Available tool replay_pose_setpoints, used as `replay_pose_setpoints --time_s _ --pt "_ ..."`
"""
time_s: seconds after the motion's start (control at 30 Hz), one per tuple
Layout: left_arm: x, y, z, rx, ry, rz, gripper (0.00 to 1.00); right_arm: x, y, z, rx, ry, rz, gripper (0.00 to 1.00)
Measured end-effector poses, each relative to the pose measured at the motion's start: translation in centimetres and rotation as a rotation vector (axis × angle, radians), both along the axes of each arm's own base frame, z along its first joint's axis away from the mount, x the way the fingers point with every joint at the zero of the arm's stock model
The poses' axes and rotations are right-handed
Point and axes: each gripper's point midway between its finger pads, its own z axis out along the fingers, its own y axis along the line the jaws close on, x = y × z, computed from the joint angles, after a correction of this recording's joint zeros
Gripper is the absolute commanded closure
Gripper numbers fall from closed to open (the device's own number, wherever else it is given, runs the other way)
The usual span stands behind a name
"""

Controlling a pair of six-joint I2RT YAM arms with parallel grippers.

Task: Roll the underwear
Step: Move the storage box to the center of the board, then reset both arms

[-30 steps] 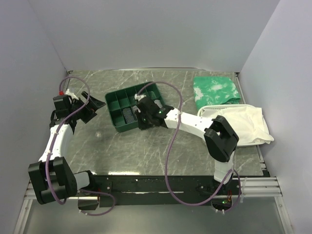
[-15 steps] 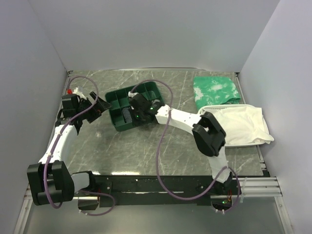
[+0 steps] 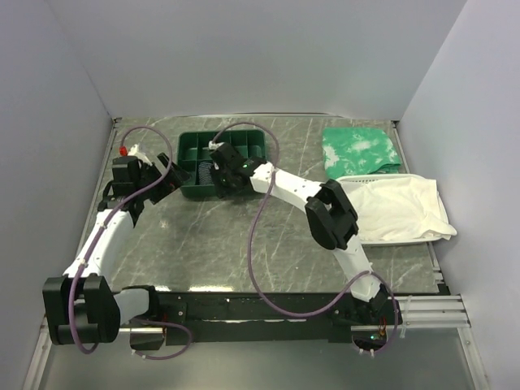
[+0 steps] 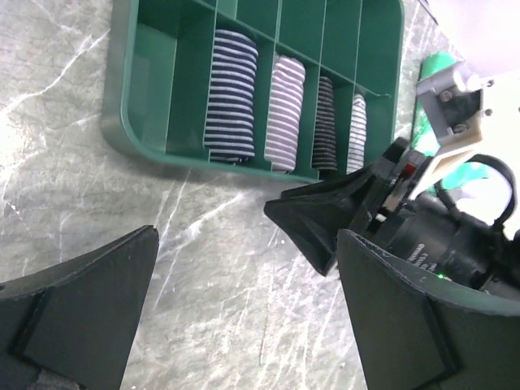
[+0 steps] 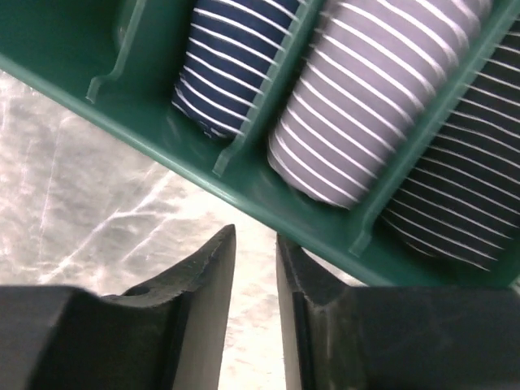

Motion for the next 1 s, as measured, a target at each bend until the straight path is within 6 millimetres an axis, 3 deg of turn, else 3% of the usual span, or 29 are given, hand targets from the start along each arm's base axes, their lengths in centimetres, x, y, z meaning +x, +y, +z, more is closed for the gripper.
replay_pose_setpoints --time_s 0.1,0.23,0.33,0.47,0.63,0.73,1.0 --pt "-0.1 -0.4 0.1 0.024 -0.011 -0.009 0.04 0.1 -1.2 0.1 -0.001 -0.018 -0.002 0.43" --pt "-0.4 -1.4 0.2 0.082 -0.021 -0.020 0.04 -2.1 -4.9 0.5 -0.030 -0.026 -0.028 0.27" --pt "-0.7 -1.6 0.5 0.125 -0.024 -0.013 0.04 -3.5 -7.4 2.6 -0.019 -0.064 -0.055 0.17" --pt "-1.2 -1.7 2.0 0.148 -0.068 0.002 0.04 -4.9 -10.4 7.1 0.041 -0.163 -0.109 0.05" --pt "-1.8 -2.7 4.1 0.162 -0.138 -0.005 0.04 -6.3 -14.5 10.6 0.083 -0.268 -0.207 0.01" --pt "-2.0 -3.3 4.3 0.174 -0.149 -0.010 0.03 -6.9 -17.0 10.4 0.073 -0.287 -0.269 0.00" --pt "-2.4 -4.1 4.6 0.188 -0.166 -0.019 0.03 -7.9 -26.7 9.2 0.078 -0.273 -0.536 0.00"
